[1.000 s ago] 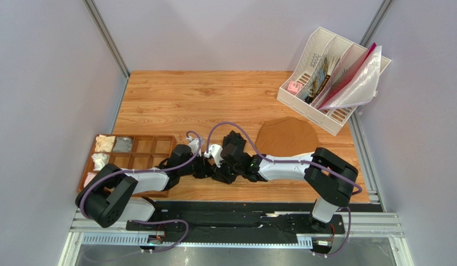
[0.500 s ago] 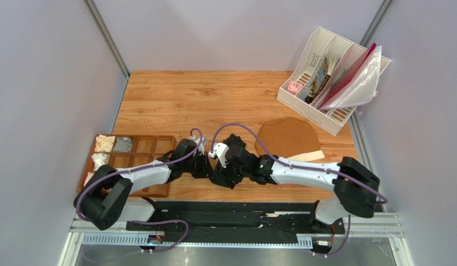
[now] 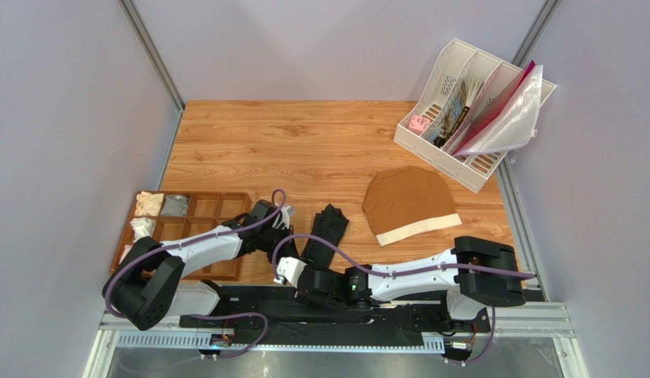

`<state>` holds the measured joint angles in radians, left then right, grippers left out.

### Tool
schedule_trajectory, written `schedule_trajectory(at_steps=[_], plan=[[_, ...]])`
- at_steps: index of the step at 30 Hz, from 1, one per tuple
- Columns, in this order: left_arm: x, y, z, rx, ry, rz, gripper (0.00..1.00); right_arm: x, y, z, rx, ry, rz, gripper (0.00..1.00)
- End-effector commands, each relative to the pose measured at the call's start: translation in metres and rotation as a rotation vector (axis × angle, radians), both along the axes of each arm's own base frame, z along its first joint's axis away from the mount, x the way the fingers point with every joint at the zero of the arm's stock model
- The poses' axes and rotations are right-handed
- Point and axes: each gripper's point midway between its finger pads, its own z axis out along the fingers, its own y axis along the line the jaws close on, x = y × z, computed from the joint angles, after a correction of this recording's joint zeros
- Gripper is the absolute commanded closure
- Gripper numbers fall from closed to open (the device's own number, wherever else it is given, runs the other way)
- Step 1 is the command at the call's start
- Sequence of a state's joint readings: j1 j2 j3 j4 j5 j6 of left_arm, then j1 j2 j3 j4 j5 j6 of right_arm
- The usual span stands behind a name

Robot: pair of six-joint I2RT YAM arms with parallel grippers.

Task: Roll the underwear
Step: Roll the underwear to the center of the board.

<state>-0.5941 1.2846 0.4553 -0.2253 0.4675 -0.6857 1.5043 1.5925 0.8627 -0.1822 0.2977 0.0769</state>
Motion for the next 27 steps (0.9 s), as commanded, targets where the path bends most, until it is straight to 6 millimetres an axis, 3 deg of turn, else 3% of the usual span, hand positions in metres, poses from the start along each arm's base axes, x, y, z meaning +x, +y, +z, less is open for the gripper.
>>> schedule_trajectory(at_steps=[1,12,20,22,27], plan=[[-0.023,0.015,-0.014,0.09,0.114,-0.021,1.0,0.011,0.017,0.01,0.061,-0.066,-0.037,0.44],[-0.029,0.011,-0.009,0.074,0.17,-0.042,1.0,0.019,0.001,-0.025,-0.046,-0.098,-0.071,0.48],[-0.038,0.007,-0.007,0.044,0.233,-0.059,1.0,0.023,-0.006,-0.041,-0.089,-0.099,-0.111,0.44],[-0.039,0.007,-0.005,0.041,0.237,-0.058,1.0,0.022,-0.006,-0.047,-0.1,-0.086,-0.113,0.51],[-0.039,0.006,0.001,0.025,0.217,-0.055,1.0,0.015,-0.006,-0.057,-0.121,-0.038,-0.097,0.85]])
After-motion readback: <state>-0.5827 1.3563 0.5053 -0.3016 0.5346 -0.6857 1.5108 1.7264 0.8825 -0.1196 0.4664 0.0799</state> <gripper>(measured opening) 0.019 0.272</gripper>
